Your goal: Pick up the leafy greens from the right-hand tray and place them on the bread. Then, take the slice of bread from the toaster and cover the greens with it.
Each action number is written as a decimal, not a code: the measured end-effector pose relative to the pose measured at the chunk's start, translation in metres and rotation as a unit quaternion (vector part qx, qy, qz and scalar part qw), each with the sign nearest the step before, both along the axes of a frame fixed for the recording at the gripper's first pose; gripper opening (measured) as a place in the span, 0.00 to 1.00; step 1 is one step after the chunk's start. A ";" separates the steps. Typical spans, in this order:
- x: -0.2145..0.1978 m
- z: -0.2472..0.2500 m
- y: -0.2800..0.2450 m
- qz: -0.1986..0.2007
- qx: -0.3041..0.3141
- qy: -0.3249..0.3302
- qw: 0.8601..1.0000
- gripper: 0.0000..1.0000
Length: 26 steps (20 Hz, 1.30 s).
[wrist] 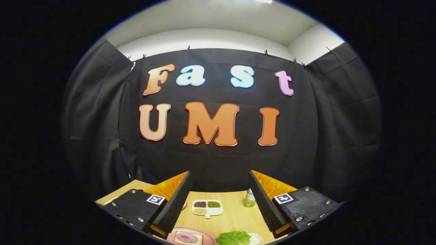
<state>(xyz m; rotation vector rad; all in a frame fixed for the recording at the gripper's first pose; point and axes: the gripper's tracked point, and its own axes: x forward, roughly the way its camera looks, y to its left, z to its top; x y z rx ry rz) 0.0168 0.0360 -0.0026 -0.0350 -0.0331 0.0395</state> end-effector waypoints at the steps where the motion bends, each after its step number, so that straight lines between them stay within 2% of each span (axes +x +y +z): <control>1: 0.004 -0.021 -0.006 0.002 0.003 0.022 1.000 1.00; 4: 0.012 -0.102 -0.036 -0.013 -0.009 0.106 0.994 1.00; 7: 0.013 -0.169 -0.059 -0.027 -0.037 0.178 0.983 1.00; 11: 0.012 -0.235 -0.078 -0.025 -0.046 0.259 0.965 1.00; 15: 0.012 -0.278 -0.083 -0.020 -0.047 0.312 0.949 1.00; 19: -0.004 -0.318 -0.076 0.004 -0.055 0.373 0.926 1.00; 22: -0.014 -0.336 -0.076 0.010 -0.075 0.395 0.915 1.00; 26: -0.026 -0.355 -0.079 0.011 -0.073 0.425 0.902 1.00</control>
